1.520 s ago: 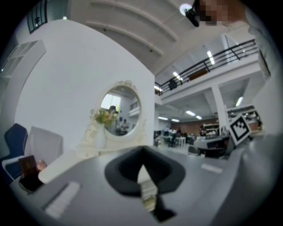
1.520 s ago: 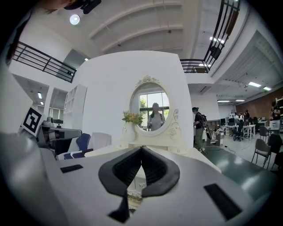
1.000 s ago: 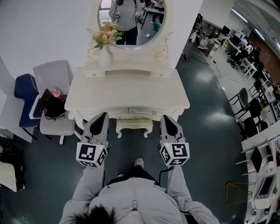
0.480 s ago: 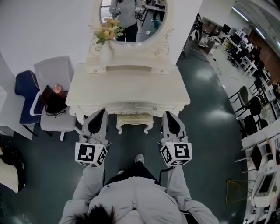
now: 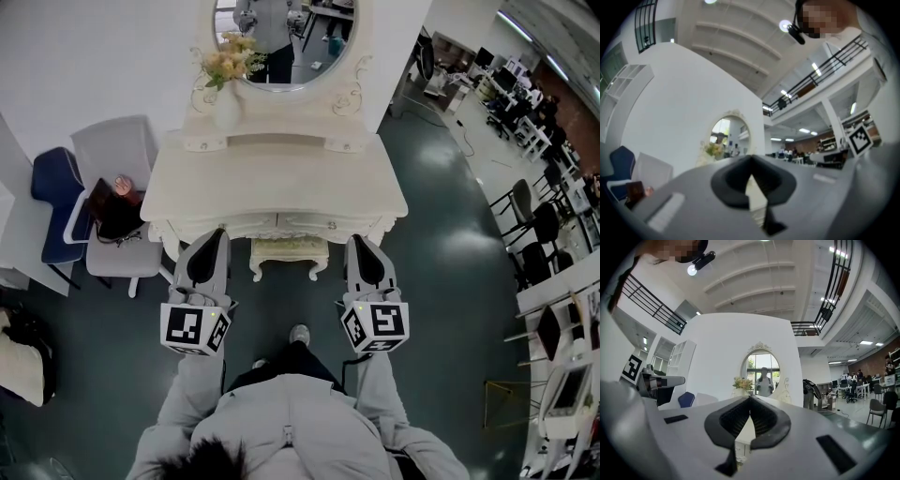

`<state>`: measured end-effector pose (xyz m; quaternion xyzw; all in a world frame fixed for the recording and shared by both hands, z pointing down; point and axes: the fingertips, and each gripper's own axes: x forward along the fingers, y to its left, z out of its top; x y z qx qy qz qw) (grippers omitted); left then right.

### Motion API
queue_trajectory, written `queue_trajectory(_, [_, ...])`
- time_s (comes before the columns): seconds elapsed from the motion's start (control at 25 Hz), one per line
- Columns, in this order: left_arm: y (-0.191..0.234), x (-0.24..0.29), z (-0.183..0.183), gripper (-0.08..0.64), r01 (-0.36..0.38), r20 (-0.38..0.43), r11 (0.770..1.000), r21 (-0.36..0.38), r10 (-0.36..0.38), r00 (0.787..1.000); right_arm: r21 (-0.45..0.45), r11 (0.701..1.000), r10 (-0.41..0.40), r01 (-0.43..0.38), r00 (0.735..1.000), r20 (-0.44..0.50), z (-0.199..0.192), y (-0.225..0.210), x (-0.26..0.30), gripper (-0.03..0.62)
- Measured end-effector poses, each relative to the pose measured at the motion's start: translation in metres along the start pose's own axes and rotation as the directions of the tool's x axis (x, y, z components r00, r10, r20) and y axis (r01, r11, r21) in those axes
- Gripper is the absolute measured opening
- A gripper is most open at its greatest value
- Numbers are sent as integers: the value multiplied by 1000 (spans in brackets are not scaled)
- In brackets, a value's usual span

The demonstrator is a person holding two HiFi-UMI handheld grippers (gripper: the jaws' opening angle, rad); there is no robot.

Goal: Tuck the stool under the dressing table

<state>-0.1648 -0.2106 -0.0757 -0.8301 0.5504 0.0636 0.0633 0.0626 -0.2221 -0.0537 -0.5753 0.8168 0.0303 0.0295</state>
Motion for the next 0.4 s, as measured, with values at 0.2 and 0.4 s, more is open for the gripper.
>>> queue_trajectory(0.2, [-1, 0, -1, 6, 4, -1, 1000, -1, -4, 1000, 0, 1000, -1, 1, 1000, -1, 0, 0, -1, 2])
queue_trajectory(0.4, [0, -1, -2, 6, 1, -6, 1000, 5, -1, 1000, -6, 1000, -4, 4, 1000, 0, 1, 1, 0, 2])
